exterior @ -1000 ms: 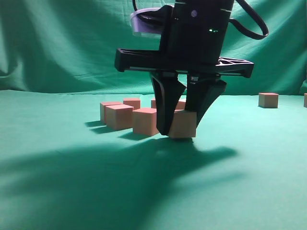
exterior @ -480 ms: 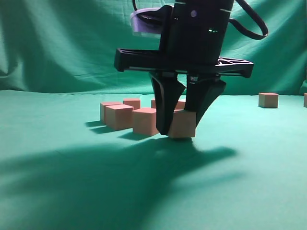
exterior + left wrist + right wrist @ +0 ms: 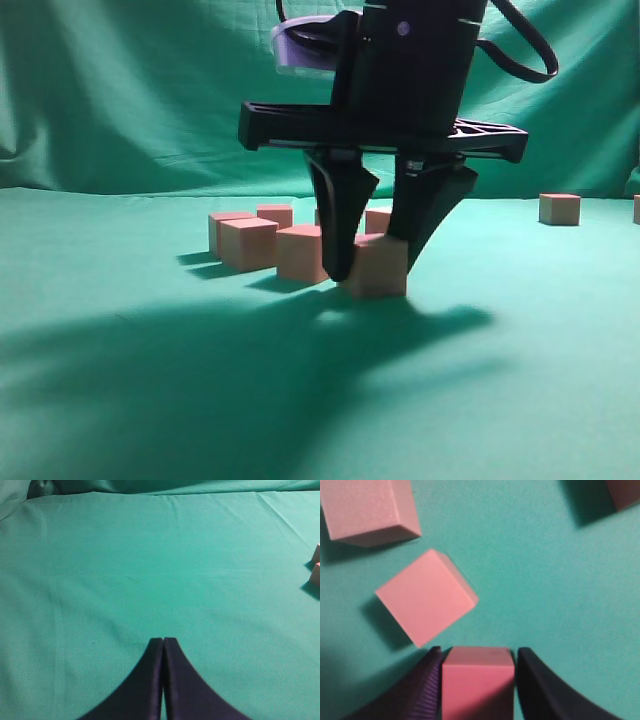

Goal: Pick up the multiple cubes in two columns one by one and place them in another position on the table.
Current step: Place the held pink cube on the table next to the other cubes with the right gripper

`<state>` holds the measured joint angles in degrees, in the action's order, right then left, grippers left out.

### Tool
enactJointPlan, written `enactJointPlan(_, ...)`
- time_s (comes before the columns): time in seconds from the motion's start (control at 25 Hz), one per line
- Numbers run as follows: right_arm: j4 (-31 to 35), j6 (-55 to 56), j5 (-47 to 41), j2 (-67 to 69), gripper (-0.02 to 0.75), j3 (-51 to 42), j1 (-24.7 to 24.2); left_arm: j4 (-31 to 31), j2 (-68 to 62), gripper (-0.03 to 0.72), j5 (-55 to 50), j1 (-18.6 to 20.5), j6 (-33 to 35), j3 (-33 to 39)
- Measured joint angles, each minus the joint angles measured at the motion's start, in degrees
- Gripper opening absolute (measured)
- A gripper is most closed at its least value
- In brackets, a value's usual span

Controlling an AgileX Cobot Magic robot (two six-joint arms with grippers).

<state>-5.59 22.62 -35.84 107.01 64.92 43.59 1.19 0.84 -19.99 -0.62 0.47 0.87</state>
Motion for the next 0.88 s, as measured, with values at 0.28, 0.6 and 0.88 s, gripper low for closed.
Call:
enactJointPlan(0.28,0.0,-0.5,0.0,0.0,0.553,0.0,0.0,0.0,0.0,0.0,0.0,0.0,0.0,0.0)
enactJointPlan(0.6,-0.1,-1.2,-0.5,-2.1,0.559,0.0,0.0,0.0,0.0,0.0,0.0,0.0,0.0,0.0)
enactJointPlan(0.88,-5.4,-2.4,-3.2,-13.4,0.559,0.0,0.0,0.0,0.0,0.0,0.0,0.0,0.0,0.0)
